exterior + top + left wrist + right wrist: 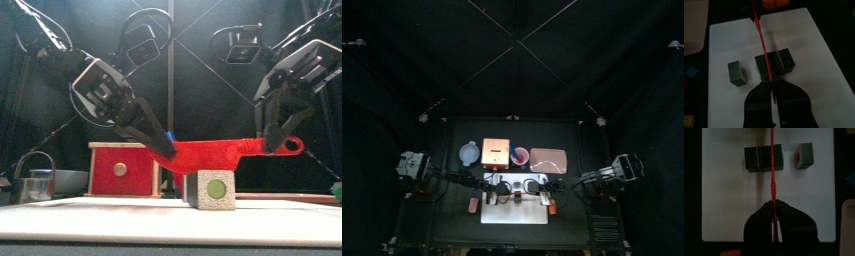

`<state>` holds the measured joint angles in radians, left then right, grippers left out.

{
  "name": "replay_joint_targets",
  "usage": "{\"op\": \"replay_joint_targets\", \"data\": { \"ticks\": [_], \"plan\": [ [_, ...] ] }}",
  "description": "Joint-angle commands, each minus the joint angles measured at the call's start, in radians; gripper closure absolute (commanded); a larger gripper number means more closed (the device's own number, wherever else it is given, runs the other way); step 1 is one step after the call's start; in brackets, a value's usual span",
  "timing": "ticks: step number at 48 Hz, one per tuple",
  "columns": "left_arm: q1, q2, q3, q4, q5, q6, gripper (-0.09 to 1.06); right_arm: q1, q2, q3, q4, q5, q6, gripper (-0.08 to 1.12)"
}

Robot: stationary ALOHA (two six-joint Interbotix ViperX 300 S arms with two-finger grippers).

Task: Place sushi on board then cut the sushi with the knife then place the pieces on the plate
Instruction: Cut the sushi into 4 pieces

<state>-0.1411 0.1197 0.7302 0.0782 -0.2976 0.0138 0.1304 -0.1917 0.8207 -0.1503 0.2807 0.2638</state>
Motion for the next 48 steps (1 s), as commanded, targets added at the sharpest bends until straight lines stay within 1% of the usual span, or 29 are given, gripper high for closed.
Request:
{"op": "replay_joint_targets", "data": {
  "ticks": [1, 13, 19, 31, 41, 48],
  "plan": [
    [-0.014, -0.026, -0.043, -0.008, -0.021, 0.005, 0.67, -0.014, -0.021, -0.017, -0.005, -0.009, -0.003, 0.72],
    [-0.014, -0.051, -0.043, -0.005, -0.021, 0.008, 0.67, -0.02, -0.023, -0.029, -0.014, -0.009, -0.006, 0.72],
    [-0.014, -0.06, -0.04, -0.008, -0.021, 0.008, 0.67, -0.021, -0.025, -0.029, -0.026, -0.008, -0.003, 0.72],
    [-0.014, -0.034, -0.04, -0.009, -0.021, 0.005, 0.67, -0.02, -0.012, -0.021, -0.015, -0.009, -0.002, 0.72],
    [-0.023, 0.005, -0.048, -0.009, -0.02, 0.003, 0.67, -0.02, 0.008, -0.014, 0.0, -0.011, -0.002, 0.72],
    [-0.023, 0.017, -0.048, -0.017, -0.021, 0.006, 0.67, -0.021, 0.015, -0.012, -0.002, -0.017, -0.002, 0.72]
  ]
}}
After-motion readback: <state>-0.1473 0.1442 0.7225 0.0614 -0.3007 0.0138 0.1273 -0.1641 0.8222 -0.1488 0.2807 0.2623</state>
